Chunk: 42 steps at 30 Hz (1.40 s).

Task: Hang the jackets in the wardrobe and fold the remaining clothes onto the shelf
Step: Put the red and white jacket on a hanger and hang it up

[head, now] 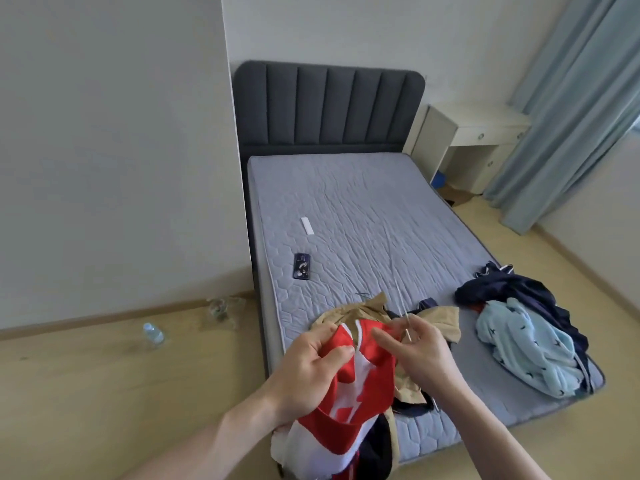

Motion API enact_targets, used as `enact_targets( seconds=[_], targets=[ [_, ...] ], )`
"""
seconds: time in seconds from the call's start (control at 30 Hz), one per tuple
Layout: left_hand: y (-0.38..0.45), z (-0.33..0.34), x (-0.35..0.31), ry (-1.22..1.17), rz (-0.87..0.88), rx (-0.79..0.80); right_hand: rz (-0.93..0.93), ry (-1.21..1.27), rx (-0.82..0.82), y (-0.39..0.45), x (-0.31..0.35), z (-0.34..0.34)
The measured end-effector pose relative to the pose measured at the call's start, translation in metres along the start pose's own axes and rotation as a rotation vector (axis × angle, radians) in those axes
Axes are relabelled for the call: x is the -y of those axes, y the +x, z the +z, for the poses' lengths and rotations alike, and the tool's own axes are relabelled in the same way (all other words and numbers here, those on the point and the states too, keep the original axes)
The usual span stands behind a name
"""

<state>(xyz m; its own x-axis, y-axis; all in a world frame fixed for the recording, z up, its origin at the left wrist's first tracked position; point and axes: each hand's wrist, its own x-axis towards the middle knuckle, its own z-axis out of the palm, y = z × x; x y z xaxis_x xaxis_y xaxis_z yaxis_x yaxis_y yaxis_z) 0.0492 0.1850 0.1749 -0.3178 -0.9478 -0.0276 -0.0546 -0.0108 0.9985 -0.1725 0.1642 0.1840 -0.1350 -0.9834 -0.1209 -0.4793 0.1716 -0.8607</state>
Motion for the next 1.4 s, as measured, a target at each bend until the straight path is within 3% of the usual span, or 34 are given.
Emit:
enact_targets(
  seconds=[0.13,0.23,0.43,0.57,0.7,0.87,1.0,1.1,1.2,1.27,1.4],
  targets=[
    [-0.003,-0.009,-0.012,0.025,0.033,0.022,0.103,0.078,0.298,0.010,0.016,0.015],
    [-0.008,-0.017,-0.017,0.042,0.044,-0.019,0.133,0.006,0.443,0.017,0.020,0.026],
    [-0.027,-0.026,-0.009,0.169,0.142,-0.133,0.146,-0.127,0.279,0.035,0.038,0.028],
    [-0.032,-0.020,-0.005,0.296,0.257,-0.074,0.257,-0.345,0.451,0.033,0.053,0.046],
    [-0.028,-0.014,-0.007,0.350,0.348,-0.091,0.248,-0.500,0.540,0.030,0.043,0.064],
    [-0.039,-0.007,0.005,0.434,0.317,-0.090,0.166,-0.154,0.373,0.031,0.040,0.054],
    [-0.043,-0.001,0.018,0.458,0.184,0.101,0.103,0.251,0.327,0.023,0.047,0.044],
    [-0.035,-0.008,0.016,0.328,0.030,0.238,0.074,0.365,0.293,0.015,0.054,0.037],
    [-0.018,-0.011,0.005,0.036,-0.143,0.044,0.032,0.409,0.258,0.011,0.064,0.030],
    [-0.005,-0.006,0.002,0.109,-0.097,-0.105,0.008,0.426,0.235,0.009,0.072,0.029],
    [0.015,0.014,0.000,0.381,0.061,-0.236,-0.009,0.470,0.173,0.005,0.086,0.029]
  ],
)
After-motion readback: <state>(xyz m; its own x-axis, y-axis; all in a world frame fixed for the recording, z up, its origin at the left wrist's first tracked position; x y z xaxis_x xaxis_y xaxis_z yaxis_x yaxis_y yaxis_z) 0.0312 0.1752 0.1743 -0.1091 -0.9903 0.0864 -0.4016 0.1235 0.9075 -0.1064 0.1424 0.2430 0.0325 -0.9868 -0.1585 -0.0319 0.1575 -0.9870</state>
